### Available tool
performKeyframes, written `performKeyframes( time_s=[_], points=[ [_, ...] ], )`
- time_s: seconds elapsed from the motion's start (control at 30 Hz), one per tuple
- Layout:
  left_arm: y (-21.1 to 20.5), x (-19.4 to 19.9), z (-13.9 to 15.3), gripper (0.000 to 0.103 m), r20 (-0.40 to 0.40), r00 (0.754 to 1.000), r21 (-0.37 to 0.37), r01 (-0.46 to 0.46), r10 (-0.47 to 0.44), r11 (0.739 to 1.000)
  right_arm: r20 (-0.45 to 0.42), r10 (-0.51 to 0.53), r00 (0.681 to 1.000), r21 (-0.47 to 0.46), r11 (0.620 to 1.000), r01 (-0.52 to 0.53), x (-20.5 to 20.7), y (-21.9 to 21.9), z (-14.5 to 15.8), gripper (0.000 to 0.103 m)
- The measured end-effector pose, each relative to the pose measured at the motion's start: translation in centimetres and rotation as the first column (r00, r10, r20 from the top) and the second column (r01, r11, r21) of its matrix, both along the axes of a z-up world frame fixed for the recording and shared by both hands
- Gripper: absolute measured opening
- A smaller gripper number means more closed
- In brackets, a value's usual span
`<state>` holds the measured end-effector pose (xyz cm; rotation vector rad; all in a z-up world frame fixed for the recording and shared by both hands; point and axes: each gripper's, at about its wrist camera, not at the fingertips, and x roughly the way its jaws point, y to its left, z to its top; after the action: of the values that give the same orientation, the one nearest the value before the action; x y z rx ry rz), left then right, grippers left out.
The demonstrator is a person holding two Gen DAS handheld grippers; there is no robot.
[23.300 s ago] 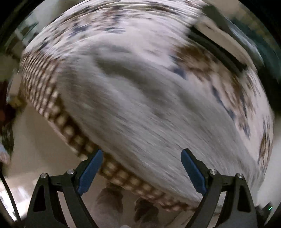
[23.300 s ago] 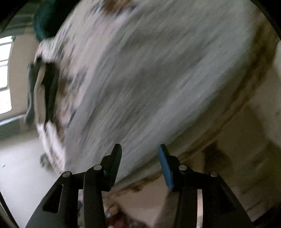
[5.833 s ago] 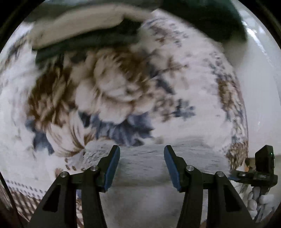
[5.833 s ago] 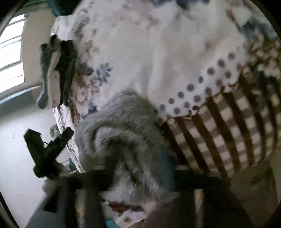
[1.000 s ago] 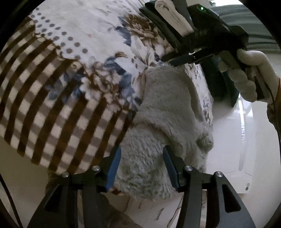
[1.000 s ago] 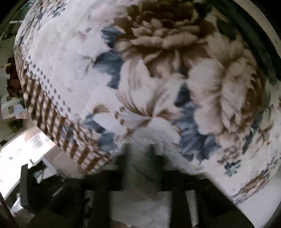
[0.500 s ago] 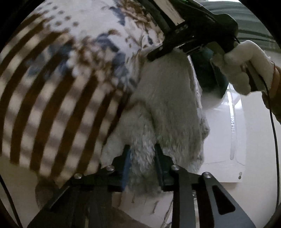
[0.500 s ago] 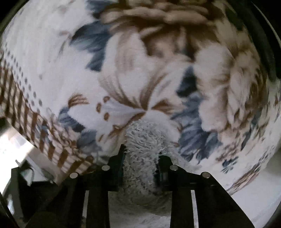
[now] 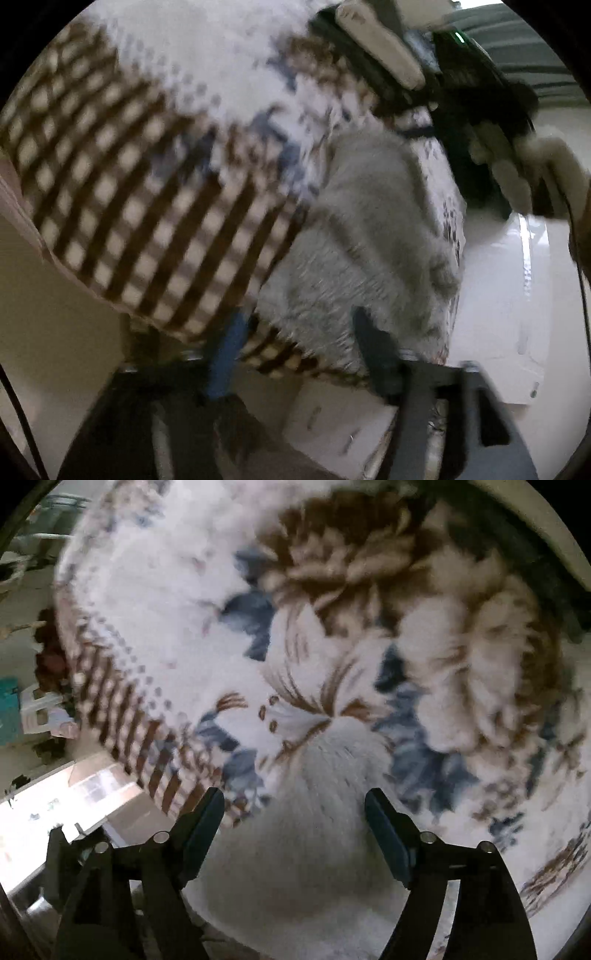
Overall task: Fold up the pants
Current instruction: 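Grasp the folded pants with the right gripper and tuck the end under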
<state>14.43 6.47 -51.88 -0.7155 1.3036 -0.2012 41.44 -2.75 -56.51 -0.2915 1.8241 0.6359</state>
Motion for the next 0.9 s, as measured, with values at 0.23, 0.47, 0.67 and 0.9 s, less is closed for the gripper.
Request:
performKeyframes(
  time_s=[0.23, 0.47, 0.67, 0.9],
  points=[
    [-5.4, 0.9, 1.6, 0.069, 0.017, 1.0, -0.088, -0.012, 0.013, 0.996, 0.118, -0.193, 0.974, -0.1, 0.974, 0.205, -2.8, -14.9, 4.1, 0.081],
    [-12.3, -0.7, -2.0, 0.069, -0.091, 0.993, -0.228, -0.092, 0.073, 0.969, -0.171, -0.494, 0.852, -0.064, 0.869, 0.491, -8.0, -25.1, -3.6, 0.07],
    [-16.0, -2.0, -5.4, 0.058, -0.131, 0.969, -0.246, -0.236, 0.21, 0.94, -0.195, -0.64, 0.743, 0.059, 0.749, 0.66, -10.4, -28.2, -4.0, 0.032],
    [-16.4, -2.9, -7.7, 0.021, -0.172, 0.982, -0.113, -0.103, 0.083, 0.988, -0.117, -0.653, 0.748, 0.068, 0.746, 0.662, -9.1, -32.4, -1.7, 0.029]
  ],
)
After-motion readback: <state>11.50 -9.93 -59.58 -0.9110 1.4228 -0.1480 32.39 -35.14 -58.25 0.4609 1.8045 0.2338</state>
